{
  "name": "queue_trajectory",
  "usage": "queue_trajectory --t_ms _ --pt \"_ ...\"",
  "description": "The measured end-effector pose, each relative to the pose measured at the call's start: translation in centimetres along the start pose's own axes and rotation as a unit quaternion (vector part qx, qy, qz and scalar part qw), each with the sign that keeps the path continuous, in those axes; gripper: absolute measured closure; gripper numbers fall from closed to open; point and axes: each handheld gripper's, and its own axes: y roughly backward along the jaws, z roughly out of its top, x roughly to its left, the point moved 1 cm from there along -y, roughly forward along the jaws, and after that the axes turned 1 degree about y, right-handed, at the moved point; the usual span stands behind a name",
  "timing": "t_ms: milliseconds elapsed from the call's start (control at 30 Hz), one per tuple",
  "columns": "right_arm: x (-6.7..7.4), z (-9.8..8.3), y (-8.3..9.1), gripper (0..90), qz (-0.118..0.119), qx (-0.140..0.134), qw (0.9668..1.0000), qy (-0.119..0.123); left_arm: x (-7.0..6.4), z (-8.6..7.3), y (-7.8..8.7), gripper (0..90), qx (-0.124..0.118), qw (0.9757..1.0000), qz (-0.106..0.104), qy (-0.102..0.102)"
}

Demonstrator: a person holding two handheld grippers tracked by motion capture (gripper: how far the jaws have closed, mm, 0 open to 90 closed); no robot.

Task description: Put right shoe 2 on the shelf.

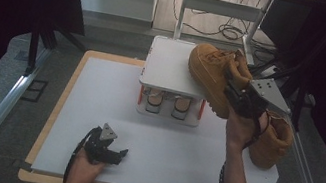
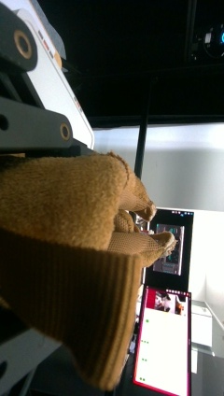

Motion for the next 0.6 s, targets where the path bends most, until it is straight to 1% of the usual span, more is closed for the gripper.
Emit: queue_trajectory --t_ms 33,67,200,267,333,367,467,500,533,567,600 --pt "0.0 0.0 0.0 54.0 0.0 0.0 1.0 0.0 0.0 0.0 0.0 14.9 0.0 1.0 0.0 0.0" --pt "0.4 0.1 -0.4 54.0 0.003 0.0 1.0 0.001 0.0 0.0 0.0 14.9 0.0 1.0 0.0 0.0" --pt "1.0 0.1 -1.1 54.0 0.009 0.0 1.0 0.002 0.0 0.0 0.0 14.9 0.0 1.0 0.0 0.0" --pt "1.6 0.2 -1.8 54.0 0.013 -0.001 0.9999 0.002 0.0 0.0 0.0 14.9 -0.002 1.0 0.0 0.001" --pt "2.1 0.2 -2.2 54.0 0.014 -0.003 0.9999 0.001 0.0 0.0 0.0 14.9 -0.002 1.0 -0.001 0.002" --pt "2.1 0.2 -2.2 54.0 0.014 -0.003 0.9999 0.001 0.0 0.0 0.0 14.9 -0.002 1.0 -0.001 0.002" --pt "2.9 0.2 -3.1 53.9 0.019 -0.005 0.9998 0.0 0.0 0.0 0.0 14.9 0.0 1.0 0.0 -0.001" --pt "2.9 0.2 -3.1 53.9 0.019 -0.005 0.9998 0.0 0.0 0.0 0.0 14.9 0.0 1.0 0.0 -0.001" --pt "3.3 0.1 -3.6 53.9 0.021 -0.005 0.9998 0.0 0.0 0.0 0.0 14.9 0.0 1.0 0.0 0.0" --pt "3.3 0.1 -3.6 53.9 0.021 -0.005 0.9998 0.0 0.0 0.0 0.0 14.9 0.0 1.0 0.0 0.0" --pt "3.7 0.0 -4.0 53.9 0.023 -0.003 0.9997 0.0 0.0 0.0 0.0 14.9 0.0 1.0 0.0 0.0"
